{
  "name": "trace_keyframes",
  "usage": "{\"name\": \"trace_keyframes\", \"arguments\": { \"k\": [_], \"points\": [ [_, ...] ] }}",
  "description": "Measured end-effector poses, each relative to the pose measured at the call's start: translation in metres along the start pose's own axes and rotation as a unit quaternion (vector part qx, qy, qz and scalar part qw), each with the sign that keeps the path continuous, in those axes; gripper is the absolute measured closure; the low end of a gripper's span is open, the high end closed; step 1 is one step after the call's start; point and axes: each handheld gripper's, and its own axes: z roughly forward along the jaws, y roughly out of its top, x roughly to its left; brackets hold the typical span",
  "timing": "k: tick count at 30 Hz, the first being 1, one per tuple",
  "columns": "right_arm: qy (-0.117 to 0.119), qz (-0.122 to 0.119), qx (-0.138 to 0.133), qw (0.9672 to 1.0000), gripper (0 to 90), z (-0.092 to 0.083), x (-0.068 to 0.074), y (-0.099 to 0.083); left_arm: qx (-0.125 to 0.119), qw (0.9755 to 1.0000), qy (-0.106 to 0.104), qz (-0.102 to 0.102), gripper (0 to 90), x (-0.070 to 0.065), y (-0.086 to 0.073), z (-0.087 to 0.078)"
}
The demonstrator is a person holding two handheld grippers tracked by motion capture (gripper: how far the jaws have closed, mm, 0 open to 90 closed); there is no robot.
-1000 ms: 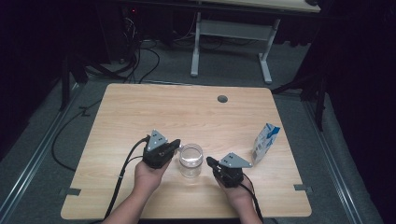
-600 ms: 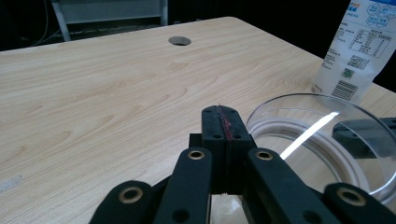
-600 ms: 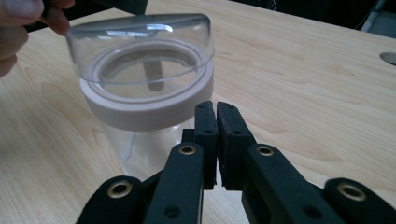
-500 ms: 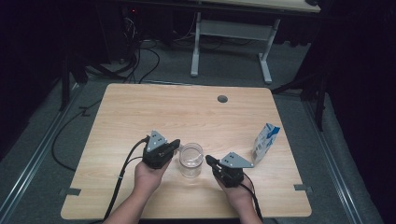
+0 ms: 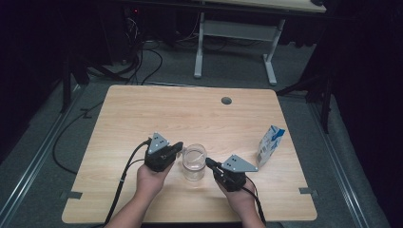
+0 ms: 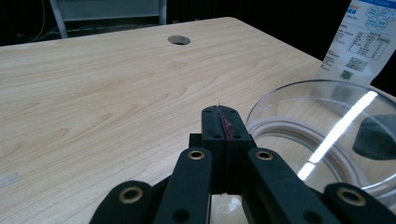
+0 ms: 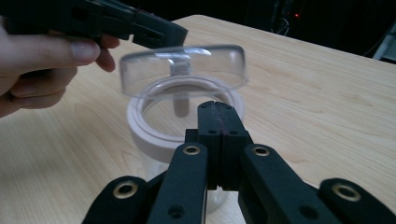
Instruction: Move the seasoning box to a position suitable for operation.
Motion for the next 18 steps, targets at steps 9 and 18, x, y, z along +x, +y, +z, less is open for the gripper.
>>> {"name": "trace_keyframes", "arguments": {
  "k": [9,18],
  "points": [
    [0.008,-0.004,-0.001,1.0,90.0,0.002,0.002,0.002,-0.002,1.0,0.005,-0.002,90.0,0.007,0.002,-0.019],
    [0.007,-0.005,0.0,1.0,90.0,0.001,0.004,0.003,0.009,0.9998,0.013,-0.016,90.0,0.016,-0.014,-0.041]
  ]
}}
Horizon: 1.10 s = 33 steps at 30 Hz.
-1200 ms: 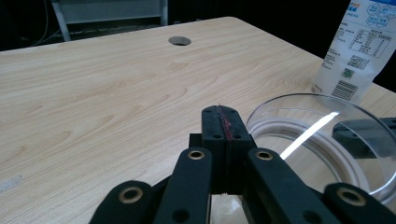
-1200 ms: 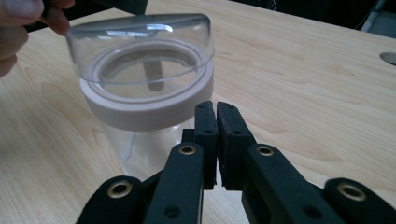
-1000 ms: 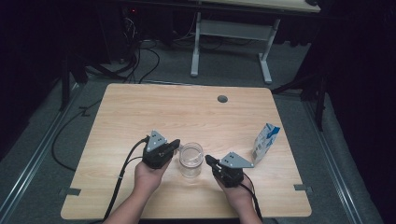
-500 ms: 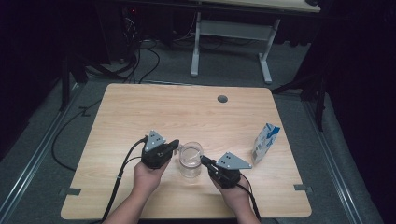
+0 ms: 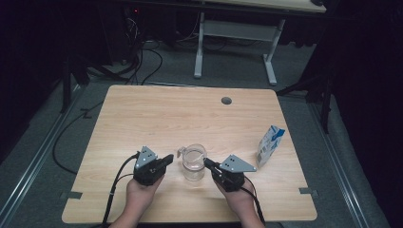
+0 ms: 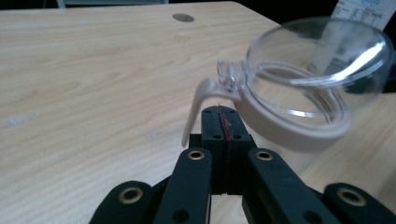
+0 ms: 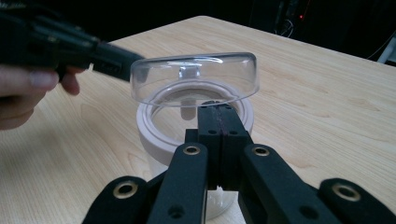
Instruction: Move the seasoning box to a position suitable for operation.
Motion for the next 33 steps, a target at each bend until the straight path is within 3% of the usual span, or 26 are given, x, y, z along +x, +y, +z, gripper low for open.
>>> {"name": "trace_keyframes", "arguments": {
  "k": [5,13,33],
  "points": [
    [0.001,-0.004,0.001,1.0,90.0,0.001,0.003,0.0,0.012,0.9998,-0.017,-0.001,90.0,-0.009,-0.014,-0.01],
    [0.001,-0.007,0.001,1.0,90.0,0.002,0.006,0.002,0.016,0.9989,-0.043,-0.004,90.0,-0.025,-0.021,-0.017],
    [0.003,-0.003,-0.005,1.0,90.0,0.0,0.006,0.004,0.022,0.9975,-0.068,-0.005,90.0,-0.043,-0.024,-0.009]
  ]
}}
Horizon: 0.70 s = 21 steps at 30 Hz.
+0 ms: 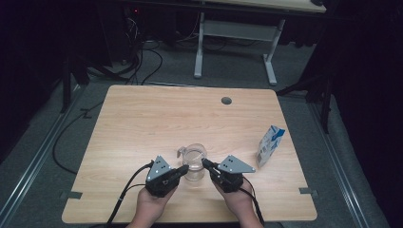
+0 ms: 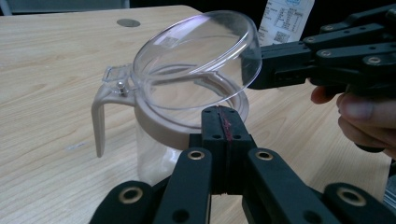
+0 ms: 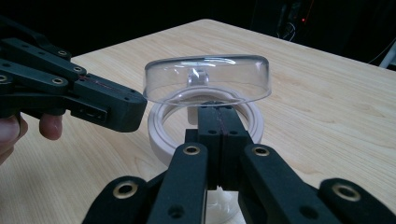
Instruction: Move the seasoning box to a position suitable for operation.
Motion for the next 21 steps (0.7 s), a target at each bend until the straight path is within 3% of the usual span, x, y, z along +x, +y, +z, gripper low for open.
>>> {"name": "trace_keyframes", "arguments": {
  "k": [8,21],
  "points": [
    [0.002,0.007,0.008,0.9999,90.0,0.005,-0.004,-0.005,-0.003,1.0,-0.003,-0.001,90.0,-0.003,0.001,0.002],
    [0.002,0.007,0.001,1.0,90.0,0.006,-0.003,-0.007,-0.034,0.9993,0.005,-0.011,90.0,0.003,0.016,0.004]
  ]
}}
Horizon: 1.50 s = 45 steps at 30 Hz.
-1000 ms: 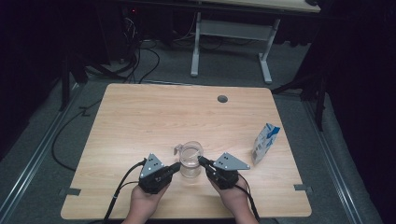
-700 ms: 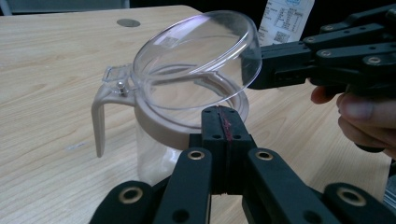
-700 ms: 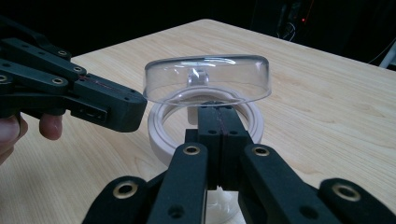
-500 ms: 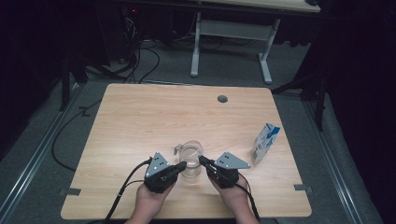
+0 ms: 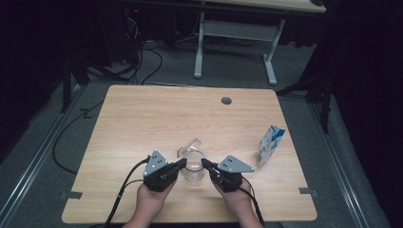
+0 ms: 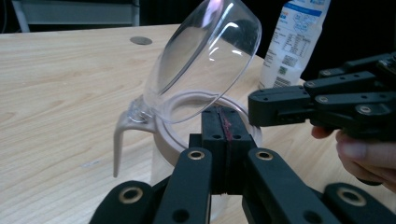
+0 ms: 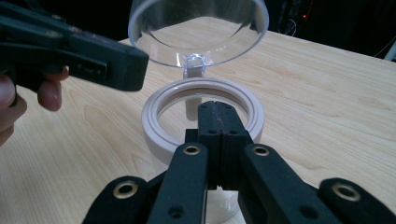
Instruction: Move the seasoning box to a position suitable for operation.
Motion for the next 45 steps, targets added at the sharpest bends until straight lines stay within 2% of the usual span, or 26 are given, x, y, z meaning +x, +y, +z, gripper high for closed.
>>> {"name": "trace_keyframes", "arguments": {
  "k": [17,22,26,31,34,35,36,37,38,39,40,41,44,45],
  "points": [
    [0.001,-0.001,-0.001,1.0,90.0,0.0,0.0,0.0,-0.019,0.9995,0.024,0.003,90.0,0.014,0.01,0.001],
    [0.002,0.001,0.0,1.0,89.7,0.0,0.0,0.0,-0.017,0.9995,0.026,0.005,89.9,0.017,0.011,-0.002],
    [-0.005,0.007,-0.003,1.0,87.6,-0.004,-0.003,0.0,-0.008,0.9993,0.035,0.009,89.0,0.028,0.009,-0.01],
    [-0.028,0.021,-0.002,0.9994,85.7,-0.012,-0.018,-0.006,0.011,0.998,0.061,0.014,87.2,0.054,0.006,-0.027],
    [-0.045,0.029,0.007,0.9985,84.8,-0.016,-0.027,-0.013,0.016,0.9975,0.066,0.018,84.5,0.064,0.006,-0.037],
    [-0.058,0.036,0.017,0.9975,84.0,-0.019,-0.033,-0.019,0.02,0.997,0.07,0.027,82.9,0.072,0.006,-0.044],
    [-0.058,0.036,0.017,0.9975,84.0,-0.019,-0.033,-0.019,0.02,0.997,0.07,0.027,81.8,0.072,0.006,-0.044],
    [-0.069,0.042,0.024,0.9964,83.2,-0.021,-0.038,-0.026,0.024,0.9964,0.074,0.034,80.8,0.078,0.007,-0.049],
    [-0.069,0.042,0.024,0.9964,83.2,-0.021,-0.038,-0.026,0.024,0.9964,0.074,0.034,80.2,0.078,0.007,-0.049],
    [-0.081,0.047,0.033,0.9951,82.1,-0.023,-0.042,-0.033,0.029,0.9953,0.08,0.046,78.8,0.086,0.006,-0.055],
    [-0.081,0.047,0.033,0.9951,82.1,-0.023,-0.042,-0.033,0.029,0.9953,0.08,0.046,77.5,0.086,0.006,-0.055],
    [-0.092,0.048,0.039,0.9938,80.5,-0.026,-0.046,-0.039,0.027,0.994,0.089,0.057,75.4,0.095,0.005,-0.063],
    [-0.104,0.051,0.048,0.9921,78.4,-0.03,-0.05,-0.044,0.027,0.9934,0.097,0.054,69.5,0.101,0.006,-0.068],
    [-0.118,0.055,0.053,0.9901,77.4,-0.037,-0.053,-0.049,0.032,0.9927,0.101,0.056,67.0,0.103,0.006,-0.07]
  ]
}}
